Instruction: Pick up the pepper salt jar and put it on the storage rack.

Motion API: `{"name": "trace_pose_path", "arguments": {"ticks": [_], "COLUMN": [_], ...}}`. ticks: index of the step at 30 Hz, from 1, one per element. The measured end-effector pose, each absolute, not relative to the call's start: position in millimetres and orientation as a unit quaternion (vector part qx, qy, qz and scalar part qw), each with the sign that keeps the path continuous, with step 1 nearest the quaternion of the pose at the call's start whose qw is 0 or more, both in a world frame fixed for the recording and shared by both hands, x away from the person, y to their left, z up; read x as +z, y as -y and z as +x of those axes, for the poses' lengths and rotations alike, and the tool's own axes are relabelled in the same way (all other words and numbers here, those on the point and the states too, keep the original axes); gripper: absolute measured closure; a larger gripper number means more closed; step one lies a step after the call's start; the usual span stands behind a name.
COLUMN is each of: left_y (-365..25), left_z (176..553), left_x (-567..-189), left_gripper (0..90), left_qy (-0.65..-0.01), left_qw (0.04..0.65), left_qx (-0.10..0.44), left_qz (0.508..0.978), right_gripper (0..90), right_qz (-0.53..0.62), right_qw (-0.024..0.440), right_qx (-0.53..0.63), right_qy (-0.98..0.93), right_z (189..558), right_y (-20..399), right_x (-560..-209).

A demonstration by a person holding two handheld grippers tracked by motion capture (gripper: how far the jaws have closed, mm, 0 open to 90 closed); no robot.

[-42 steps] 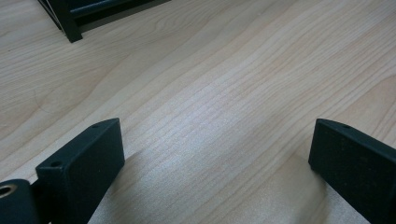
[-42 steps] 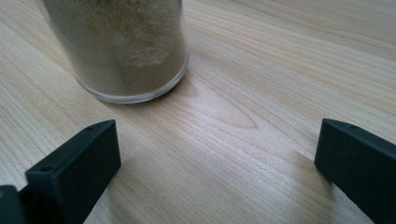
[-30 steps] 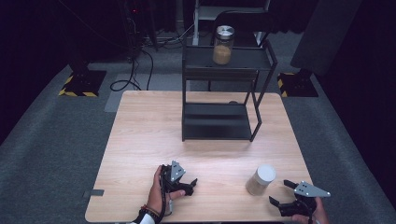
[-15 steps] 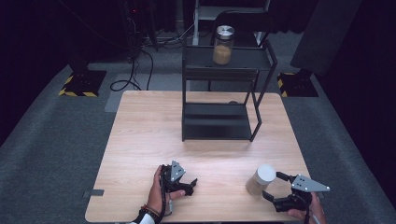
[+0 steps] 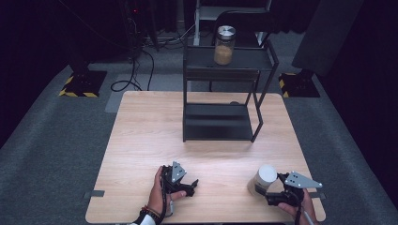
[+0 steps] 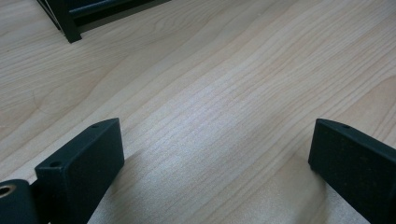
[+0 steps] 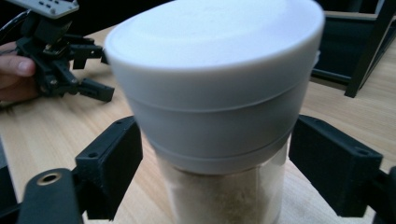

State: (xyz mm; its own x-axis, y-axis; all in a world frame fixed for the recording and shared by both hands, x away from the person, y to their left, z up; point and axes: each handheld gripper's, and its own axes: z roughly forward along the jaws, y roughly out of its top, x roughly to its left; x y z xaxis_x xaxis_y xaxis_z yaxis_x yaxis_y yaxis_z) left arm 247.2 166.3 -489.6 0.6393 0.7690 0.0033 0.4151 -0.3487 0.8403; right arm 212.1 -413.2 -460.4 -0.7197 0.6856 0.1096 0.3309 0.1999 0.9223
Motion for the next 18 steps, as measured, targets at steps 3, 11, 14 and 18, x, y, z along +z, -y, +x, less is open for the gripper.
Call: {"name": "trace_pose_path", "arguments": {"ticks": [3,11,14,18], "left_y": [-166,-167,-167,-167], "left_z": [247,247,248,247], "left_x": [-490,-490,-489,-489], "left_gripper": [3.2,3.2,3.2,3.3], "left_qy": [-0.372,-0.372,-0.371,-0.370], "left_qw": [0.433,0.433,0.432,0.432], "left_qx": [0.204,0.204,0.204,0.204], "left_qz": [0.795,0.796,0.796,0.797], "right_gripper": [25.3,32.5,32.7,33.0], "right_qz": [0.340,0.334,0.335,0.343], "right_qw": [0.171,0.198,0.201,0.212], "right_qx": [0.543,0.548,0.545,0.541], "right_qy": [-0.749,-0.741,-0.742,-0.738], "right_z": [211,204,202,197], "right_y": [412,406,405,400], "right_x": [-464,-471,-470,-469]}}
